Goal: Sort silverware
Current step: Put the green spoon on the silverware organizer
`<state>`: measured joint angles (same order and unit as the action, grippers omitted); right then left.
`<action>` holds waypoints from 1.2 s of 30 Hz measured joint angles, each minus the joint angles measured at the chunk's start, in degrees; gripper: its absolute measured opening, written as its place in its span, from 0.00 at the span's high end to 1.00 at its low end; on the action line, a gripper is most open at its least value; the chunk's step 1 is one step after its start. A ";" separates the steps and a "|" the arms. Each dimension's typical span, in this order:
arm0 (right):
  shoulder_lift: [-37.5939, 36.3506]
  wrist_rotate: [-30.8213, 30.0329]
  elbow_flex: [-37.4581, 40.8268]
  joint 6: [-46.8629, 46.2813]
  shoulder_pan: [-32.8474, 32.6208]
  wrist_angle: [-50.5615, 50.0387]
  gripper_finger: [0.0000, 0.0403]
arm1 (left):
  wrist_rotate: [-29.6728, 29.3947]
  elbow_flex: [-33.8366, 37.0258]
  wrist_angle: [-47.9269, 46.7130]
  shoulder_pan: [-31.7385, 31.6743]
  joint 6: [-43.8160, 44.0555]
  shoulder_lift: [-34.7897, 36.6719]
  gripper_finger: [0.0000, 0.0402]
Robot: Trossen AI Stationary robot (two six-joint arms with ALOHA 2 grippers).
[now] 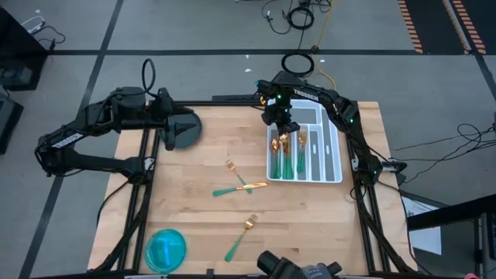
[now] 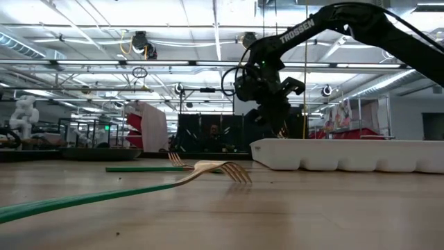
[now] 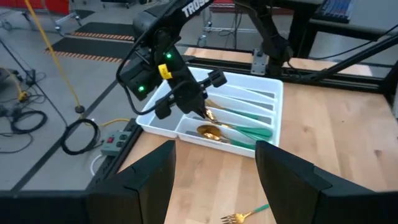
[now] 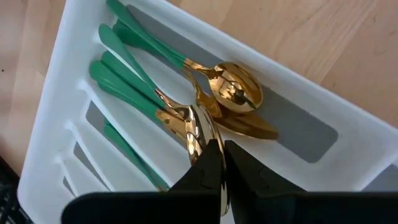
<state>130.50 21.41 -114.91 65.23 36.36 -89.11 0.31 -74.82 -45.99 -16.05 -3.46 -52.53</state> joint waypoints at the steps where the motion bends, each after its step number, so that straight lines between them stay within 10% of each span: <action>1: 0.00 0.00 0.00 0.16 -0.01 0.24 1.00 | -0.42 0.01 -0.01 0.00 -0.19 -0.06 0.44; 36: 4.44 3.16 -3.50 -3.80 -0.81 2.81 1.00 | -0.82 0.01 -0.59 0.00 0.00 -3.61 0.44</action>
<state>134.94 24.57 -118.41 61.43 35.55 -86.30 -0.51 -74.81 -46.58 -16.05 -3.46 -56.14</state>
